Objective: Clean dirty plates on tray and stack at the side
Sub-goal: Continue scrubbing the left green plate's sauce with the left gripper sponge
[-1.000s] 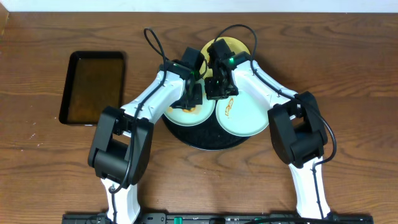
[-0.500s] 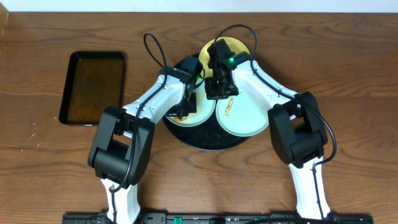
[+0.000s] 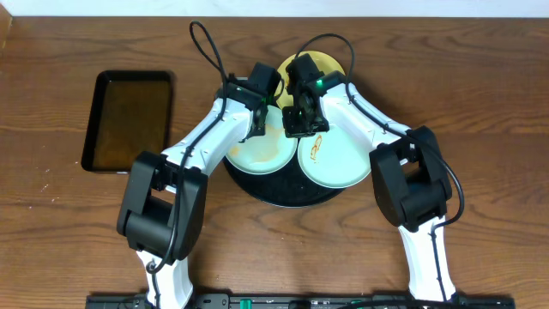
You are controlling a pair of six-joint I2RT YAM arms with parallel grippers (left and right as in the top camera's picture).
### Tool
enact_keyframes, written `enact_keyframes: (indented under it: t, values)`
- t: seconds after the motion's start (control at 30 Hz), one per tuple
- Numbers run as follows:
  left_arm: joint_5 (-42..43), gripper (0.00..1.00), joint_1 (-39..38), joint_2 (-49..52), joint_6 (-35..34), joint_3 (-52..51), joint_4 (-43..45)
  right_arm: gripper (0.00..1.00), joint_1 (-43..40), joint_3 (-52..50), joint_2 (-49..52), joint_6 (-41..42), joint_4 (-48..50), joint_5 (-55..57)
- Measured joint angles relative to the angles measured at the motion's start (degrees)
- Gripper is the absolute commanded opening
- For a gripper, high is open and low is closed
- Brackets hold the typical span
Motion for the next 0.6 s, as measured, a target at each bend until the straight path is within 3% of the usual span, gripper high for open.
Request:
enact_keyframes:
  t: [0.2,0.6]
  values:
    - [12.2,0.08,0.0,0.2,-0.5,0.0,5.0,0.01,0.0,0.0,0.0,0.0,0.0,0.0]
    - [15.2,0.08,0.4,5.2,-1.1,-0.1,9.0,0.01,0.0,0.0,0.0,0.0,0.0,0.0]
